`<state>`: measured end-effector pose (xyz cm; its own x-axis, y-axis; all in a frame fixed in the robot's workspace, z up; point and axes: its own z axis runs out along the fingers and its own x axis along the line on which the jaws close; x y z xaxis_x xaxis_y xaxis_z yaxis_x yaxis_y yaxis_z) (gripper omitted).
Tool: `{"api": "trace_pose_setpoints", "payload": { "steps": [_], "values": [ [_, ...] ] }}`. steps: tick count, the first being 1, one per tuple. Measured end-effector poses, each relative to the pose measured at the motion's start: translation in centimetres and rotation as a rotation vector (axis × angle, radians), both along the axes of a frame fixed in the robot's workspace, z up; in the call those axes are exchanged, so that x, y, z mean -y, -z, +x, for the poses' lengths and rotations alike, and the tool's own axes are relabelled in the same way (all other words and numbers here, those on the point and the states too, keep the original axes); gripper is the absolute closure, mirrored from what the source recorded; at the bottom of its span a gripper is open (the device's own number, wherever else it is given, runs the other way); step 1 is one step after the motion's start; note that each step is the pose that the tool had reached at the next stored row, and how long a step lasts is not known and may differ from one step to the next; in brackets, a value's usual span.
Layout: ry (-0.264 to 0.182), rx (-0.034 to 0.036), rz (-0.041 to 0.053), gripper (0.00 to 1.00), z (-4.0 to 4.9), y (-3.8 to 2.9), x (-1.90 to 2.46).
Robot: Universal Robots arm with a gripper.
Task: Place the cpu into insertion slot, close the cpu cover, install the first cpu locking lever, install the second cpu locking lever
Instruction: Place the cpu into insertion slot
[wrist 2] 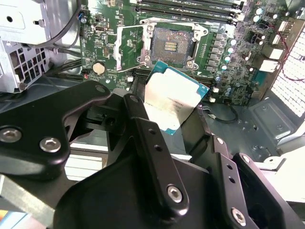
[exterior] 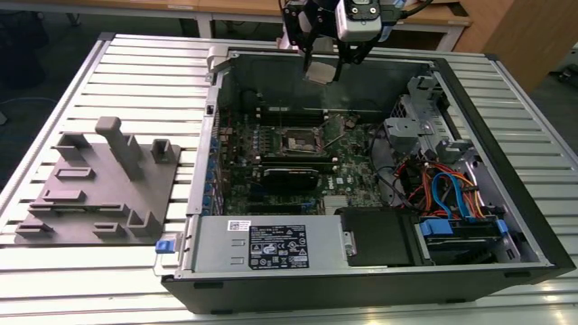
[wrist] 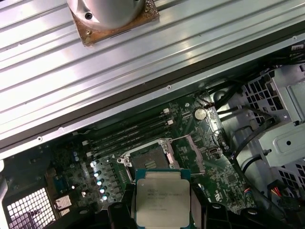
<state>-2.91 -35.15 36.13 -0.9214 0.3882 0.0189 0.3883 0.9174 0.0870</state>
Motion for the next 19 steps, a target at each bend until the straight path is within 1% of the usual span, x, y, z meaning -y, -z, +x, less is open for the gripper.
{"api": "trace_pose_setpoints", "payload": {
  "steps": [10, 19],
  "values": [
    [0.005, 0.0000, 0.0000, 0.46, 0.00, 0.00, 0.00],
    [0.034, 0.0000, 0.0000, 0.46, 0.00, 0.00, 0.00]
  ]
}}
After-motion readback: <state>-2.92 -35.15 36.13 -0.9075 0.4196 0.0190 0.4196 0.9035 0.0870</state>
